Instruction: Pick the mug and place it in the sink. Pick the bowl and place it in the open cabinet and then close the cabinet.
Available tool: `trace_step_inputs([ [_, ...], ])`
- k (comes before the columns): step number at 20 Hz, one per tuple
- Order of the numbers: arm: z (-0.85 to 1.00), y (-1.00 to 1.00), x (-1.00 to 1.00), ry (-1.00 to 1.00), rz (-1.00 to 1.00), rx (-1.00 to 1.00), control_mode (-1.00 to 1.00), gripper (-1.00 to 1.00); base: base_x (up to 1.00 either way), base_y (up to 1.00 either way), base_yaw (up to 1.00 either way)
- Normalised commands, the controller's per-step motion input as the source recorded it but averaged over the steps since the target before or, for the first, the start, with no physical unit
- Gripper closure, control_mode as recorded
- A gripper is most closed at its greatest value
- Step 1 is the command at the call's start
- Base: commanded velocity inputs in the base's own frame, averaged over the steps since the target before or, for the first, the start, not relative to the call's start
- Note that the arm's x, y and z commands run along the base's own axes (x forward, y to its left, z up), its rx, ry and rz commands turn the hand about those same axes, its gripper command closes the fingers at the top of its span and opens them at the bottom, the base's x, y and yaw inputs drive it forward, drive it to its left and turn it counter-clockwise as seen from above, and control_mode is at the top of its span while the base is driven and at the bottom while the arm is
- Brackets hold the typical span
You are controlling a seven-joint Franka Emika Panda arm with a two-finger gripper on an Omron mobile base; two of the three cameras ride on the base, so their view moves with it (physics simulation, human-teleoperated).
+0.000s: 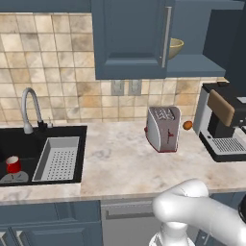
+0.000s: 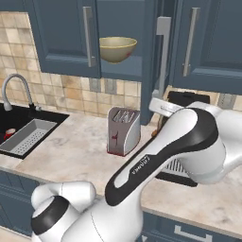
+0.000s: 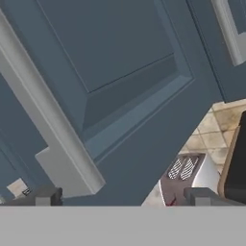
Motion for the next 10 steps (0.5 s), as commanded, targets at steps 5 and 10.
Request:
trace_step_inputs([
  [5, -0.04, 0.12, 0.00, -0.10, 0.00, 0.00, -1.00, -1.00, 0.00, 0.00, 0.00],
  [10, -0.13, 0.68, 0.00, -0.19, 0.00, 0.00, -1.00, -1.00, 0.00, 0.00, 0.00],
])
